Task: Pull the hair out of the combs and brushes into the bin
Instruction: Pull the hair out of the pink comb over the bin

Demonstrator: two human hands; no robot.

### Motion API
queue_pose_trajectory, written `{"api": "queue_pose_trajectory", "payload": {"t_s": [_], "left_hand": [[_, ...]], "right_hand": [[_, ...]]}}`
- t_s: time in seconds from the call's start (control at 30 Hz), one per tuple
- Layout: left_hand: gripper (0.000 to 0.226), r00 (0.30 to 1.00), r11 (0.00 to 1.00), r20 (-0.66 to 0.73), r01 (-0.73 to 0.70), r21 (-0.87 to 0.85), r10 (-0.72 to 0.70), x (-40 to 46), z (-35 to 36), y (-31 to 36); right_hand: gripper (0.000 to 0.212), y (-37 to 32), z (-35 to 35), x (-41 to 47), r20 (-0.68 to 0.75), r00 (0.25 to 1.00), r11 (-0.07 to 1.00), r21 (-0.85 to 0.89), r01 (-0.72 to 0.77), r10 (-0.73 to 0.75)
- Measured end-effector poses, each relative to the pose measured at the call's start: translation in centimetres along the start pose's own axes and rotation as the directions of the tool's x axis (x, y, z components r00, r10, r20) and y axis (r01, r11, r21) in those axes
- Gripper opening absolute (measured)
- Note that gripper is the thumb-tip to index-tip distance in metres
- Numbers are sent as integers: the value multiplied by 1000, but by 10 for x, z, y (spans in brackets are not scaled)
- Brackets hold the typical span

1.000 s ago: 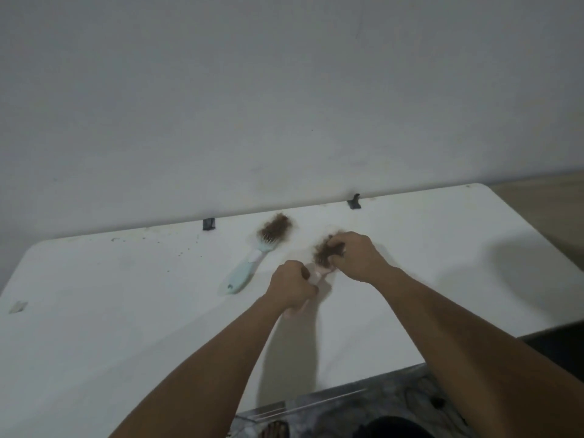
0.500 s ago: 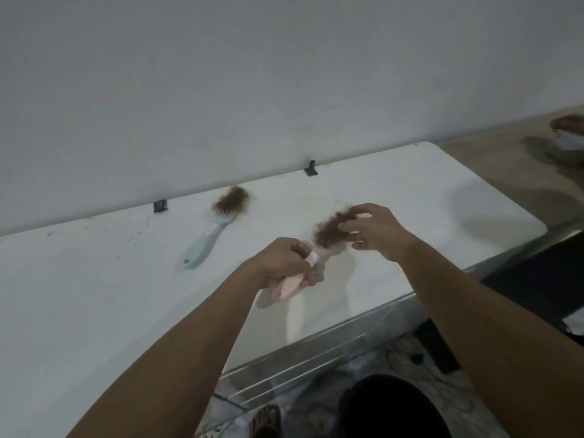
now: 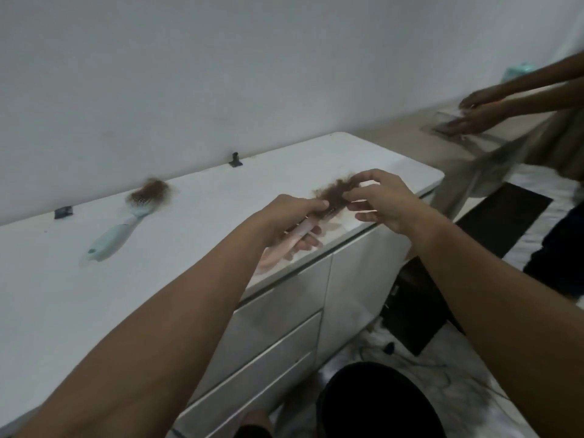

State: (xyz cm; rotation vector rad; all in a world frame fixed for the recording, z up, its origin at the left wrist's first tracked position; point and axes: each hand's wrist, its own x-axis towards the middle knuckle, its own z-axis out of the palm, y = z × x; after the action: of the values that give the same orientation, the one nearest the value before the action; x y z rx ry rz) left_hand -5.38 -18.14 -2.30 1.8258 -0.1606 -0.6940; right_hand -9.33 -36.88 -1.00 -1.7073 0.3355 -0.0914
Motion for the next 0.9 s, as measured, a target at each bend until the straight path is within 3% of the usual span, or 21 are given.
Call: {"api": "queue_pose_trajectory", "payload": {"t_s": [0.17, 0.4, 0.57, 0.73, 0.9], "left_hand": [[25, 987, 987, 72, -146, 72, 140, -22, 52, -13], [29, 958, 967, 175, -244, 79, 227, -60, 102, -60], [61, 976, 970, 191, -145, 196, 107, -53, 127, -114], [43, 979, 963, 201, -42, 266, -13, -49, 150, -169], [50, 981, 958, 190, -6, 285, -50, -37, 167, -217]], "right_hand": [[34, 34, -27, -56, -136, 990, 1000, -10, 29, -30], [33, 92, -44, -132, -245, 968, 997, -59, 46, -59], [31, 150, -35, -167, -285, 958, 1000, 10, 7, -4], [31, 206, -23, -184, -263, 961, 990, 130, -51, 85], [31, 251, -17, -197, -217, 963, 963, 246, -105, 161]]}}
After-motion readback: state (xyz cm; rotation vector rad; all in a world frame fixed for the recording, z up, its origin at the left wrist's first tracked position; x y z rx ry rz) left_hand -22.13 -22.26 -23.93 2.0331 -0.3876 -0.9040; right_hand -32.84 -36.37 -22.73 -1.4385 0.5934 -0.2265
